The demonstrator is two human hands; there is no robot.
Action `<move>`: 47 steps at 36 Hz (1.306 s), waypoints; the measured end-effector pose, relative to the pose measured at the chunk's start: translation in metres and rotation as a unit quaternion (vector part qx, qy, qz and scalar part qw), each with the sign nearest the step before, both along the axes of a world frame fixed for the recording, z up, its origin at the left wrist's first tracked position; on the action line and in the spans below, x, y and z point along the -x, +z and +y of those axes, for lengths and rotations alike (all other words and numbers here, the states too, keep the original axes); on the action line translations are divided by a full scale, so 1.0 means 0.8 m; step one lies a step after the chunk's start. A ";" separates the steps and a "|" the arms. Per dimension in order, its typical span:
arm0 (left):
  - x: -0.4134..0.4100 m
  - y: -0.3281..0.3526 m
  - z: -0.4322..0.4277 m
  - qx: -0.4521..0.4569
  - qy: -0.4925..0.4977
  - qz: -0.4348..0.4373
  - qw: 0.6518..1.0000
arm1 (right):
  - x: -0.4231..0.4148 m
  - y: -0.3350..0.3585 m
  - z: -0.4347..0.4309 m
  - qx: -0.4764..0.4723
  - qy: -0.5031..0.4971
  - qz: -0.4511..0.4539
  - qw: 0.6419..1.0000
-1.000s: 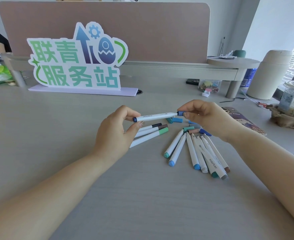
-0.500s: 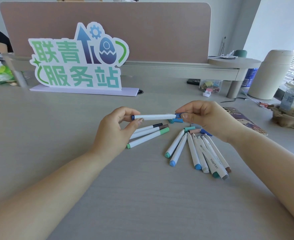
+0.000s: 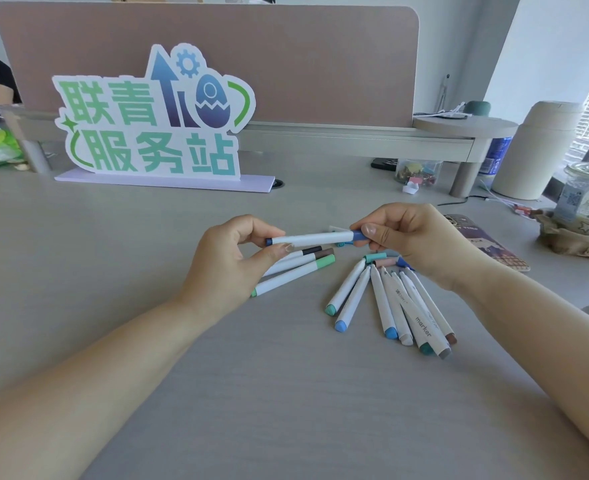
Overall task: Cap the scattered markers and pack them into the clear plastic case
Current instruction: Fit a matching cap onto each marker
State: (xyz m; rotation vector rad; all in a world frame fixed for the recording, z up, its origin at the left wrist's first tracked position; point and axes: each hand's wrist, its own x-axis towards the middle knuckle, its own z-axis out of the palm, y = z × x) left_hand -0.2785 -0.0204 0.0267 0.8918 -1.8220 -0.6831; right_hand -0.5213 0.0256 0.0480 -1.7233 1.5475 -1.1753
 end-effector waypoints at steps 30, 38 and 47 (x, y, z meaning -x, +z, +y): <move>0.011 -0.033 -0.007 0.148 -0.046 -0.255 0.954 | 0.037 -0.007 -0.020 -0.014 -0.133 0.133 0.982; 0.022 -0.037 0.003 0.187 -0.149 -0.307 0.921 | 0.040 -0.007 -0.019 -0.031 -0.139 0.150 0.978; 0.015 -0.039 -0.005 0.183 -0.081 -0.278 0.939 | 0.030 -0.014 -0.021 -0.088 -0.104 0.285 0.949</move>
